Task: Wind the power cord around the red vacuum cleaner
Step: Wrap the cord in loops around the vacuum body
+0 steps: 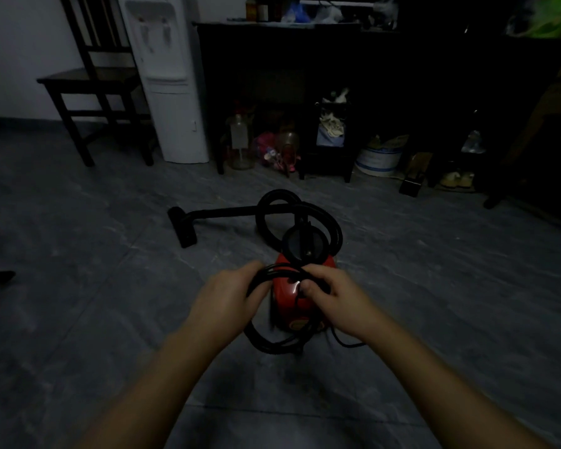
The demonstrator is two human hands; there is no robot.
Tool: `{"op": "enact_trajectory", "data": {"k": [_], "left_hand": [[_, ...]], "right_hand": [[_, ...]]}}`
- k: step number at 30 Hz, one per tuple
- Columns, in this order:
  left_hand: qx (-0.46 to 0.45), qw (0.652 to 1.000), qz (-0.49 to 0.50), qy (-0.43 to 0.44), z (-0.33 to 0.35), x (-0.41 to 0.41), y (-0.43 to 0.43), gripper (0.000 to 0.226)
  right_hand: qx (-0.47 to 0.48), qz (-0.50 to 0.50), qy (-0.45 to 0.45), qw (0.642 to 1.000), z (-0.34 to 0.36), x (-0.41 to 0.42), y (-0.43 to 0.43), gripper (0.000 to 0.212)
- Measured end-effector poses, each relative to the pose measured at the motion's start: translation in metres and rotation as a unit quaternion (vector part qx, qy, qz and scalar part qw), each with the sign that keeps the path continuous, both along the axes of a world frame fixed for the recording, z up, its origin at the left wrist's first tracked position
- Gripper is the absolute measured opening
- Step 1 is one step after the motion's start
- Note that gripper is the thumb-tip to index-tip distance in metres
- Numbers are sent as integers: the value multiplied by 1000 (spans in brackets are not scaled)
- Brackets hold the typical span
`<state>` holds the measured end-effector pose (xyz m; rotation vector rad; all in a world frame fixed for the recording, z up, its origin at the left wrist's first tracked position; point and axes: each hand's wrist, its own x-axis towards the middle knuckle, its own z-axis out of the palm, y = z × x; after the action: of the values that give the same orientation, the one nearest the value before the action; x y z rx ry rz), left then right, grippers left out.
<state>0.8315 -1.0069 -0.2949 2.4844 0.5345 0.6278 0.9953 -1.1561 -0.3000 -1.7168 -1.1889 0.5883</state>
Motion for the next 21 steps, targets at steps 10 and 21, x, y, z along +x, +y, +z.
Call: {"op": "enact_trajectory", "data": {"k": [10, 21], "left_hand": [[-199, 974, 59, -92, 2, 2, 4, 13], [-41, 999, -18, 7, 2, -4, 3, 11]], "right_hand": [[12, -20, 18, 1000, -4, -2, 4, 12], [-27, 5, -23, 999, -1, -5, 1, 9]]}}
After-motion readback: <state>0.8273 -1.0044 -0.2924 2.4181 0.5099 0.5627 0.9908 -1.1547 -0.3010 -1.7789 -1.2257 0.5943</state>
